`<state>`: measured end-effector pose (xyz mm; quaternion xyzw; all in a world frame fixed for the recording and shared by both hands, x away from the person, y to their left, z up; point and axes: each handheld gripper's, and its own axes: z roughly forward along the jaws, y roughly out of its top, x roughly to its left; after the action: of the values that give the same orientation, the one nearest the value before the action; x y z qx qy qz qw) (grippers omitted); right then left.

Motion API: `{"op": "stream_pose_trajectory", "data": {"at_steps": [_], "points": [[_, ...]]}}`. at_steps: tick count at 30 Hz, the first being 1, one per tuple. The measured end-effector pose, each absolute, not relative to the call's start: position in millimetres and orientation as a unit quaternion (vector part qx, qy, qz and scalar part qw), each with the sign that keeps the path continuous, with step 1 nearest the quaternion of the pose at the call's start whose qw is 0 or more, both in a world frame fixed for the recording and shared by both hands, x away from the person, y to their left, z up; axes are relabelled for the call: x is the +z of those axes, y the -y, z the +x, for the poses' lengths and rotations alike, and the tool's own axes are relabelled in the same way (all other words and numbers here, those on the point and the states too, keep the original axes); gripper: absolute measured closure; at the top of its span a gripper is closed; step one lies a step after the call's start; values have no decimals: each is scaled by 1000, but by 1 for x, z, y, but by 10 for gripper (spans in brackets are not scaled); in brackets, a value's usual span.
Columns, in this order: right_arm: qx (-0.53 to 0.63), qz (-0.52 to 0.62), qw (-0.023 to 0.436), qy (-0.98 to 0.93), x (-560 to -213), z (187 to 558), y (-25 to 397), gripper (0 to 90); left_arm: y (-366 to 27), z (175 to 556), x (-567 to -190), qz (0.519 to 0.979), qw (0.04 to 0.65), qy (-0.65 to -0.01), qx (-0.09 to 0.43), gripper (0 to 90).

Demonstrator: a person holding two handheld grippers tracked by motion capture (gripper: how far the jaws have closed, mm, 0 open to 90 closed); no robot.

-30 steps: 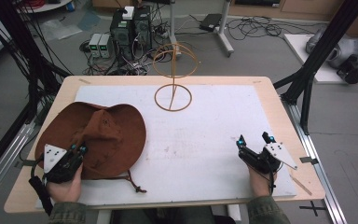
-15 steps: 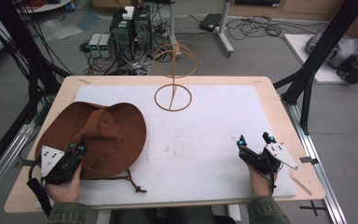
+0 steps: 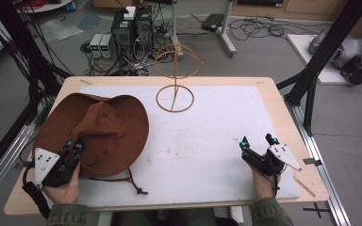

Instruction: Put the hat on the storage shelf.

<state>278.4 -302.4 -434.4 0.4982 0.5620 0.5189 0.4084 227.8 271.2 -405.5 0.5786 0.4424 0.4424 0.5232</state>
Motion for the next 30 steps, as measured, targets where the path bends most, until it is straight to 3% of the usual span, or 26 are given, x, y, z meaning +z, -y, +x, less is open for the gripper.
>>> {"op": "stream_pose_trajectory", "data": {"at_steps": [17,30], "points": [[520,500,406,-561,-435,280,303,117,-276,231,-389,566,548,-413,457,868],[520,500,403,-564,-436,280,302,117,-258,258,-351,565,573,-372,463,867]]}}
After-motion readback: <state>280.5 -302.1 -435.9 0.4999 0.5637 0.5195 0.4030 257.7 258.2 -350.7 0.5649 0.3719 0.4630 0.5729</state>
